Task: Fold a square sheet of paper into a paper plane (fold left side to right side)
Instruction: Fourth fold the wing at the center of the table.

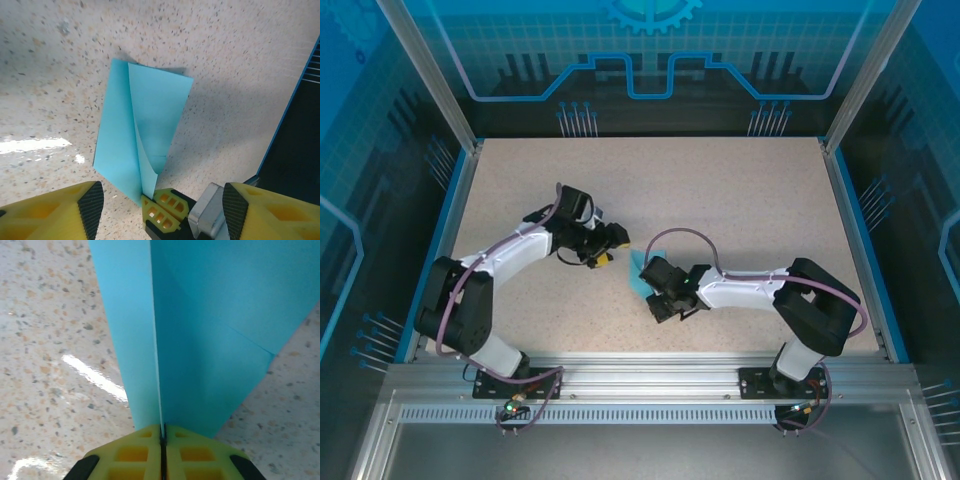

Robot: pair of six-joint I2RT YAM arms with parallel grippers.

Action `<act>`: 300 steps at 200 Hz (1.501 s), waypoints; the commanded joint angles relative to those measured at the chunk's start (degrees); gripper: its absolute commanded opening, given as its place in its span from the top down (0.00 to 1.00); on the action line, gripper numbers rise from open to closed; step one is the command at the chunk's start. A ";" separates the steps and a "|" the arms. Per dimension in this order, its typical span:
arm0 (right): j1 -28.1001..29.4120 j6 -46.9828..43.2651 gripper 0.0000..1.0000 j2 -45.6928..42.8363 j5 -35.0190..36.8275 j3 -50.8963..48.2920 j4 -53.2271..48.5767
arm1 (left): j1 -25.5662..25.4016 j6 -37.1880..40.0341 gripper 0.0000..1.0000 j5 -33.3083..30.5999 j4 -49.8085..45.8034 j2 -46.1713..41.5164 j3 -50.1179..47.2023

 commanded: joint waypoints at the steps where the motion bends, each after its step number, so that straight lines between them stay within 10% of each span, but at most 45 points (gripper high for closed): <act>1: -1.11 0.04 0.92 -0.94 -5.33 -1.16 2.44 | 0.38 2.38 0.33 2.46 -2.26 -1.93 -2.46; 63: -4.71 1.88 0.93 -3.17 -12.77 -5.98 8.90 | -3.80 -0.29 0.52 5.49 4.31 2.18 -7.62; 300: -8.47 1.45 0.88 -2.53 -19.28 -8.83 12.79 | -9.96 -1.48 0.52 1.73 3.87 19.66 2.40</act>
